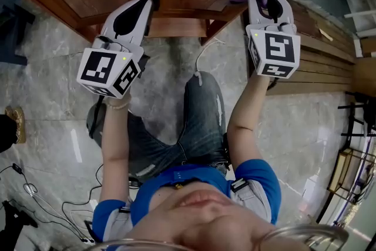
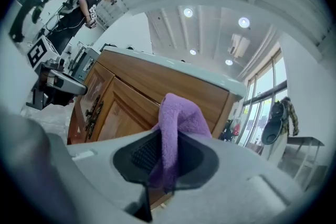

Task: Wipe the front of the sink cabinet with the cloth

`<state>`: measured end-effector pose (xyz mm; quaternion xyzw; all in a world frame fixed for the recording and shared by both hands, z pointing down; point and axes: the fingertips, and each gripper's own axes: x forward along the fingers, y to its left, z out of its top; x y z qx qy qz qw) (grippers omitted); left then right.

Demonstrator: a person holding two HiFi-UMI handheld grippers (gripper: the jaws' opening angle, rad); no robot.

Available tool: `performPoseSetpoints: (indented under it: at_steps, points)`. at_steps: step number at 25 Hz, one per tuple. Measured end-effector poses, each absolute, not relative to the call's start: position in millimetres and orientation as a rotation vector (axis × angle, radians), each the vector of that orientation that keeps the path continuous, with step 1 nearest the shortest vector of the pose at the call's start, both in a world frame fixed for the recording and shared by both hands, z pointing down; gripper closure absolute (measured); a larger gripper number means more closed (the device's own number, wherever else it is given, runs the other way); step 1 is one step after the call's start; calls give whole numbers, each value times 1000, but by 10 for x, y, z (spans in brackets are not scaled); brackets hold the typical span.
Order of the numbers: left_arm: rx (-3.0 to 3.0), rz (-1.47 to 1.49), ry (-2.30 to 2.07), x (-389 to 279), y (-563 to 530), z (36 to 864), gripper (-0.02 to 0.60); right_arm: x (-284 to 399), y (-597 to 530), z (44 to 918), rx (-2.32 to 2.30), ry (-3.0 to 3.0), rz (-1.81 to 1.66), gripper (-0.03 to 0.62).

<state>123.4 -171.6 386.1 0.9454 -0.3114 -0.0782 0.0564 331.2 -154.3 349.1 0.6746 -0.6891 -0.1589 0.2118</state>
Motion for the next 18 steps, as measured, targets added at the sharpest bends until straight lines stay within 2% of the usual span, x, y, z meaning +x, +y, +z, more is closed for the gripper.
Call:
performPoseSetpoints:
  at_steps: [18]
  points:
    - [2859,-230,-936,1236,-1720,3871,581,3428,-1513,3600,1915,-1948,-435,533]
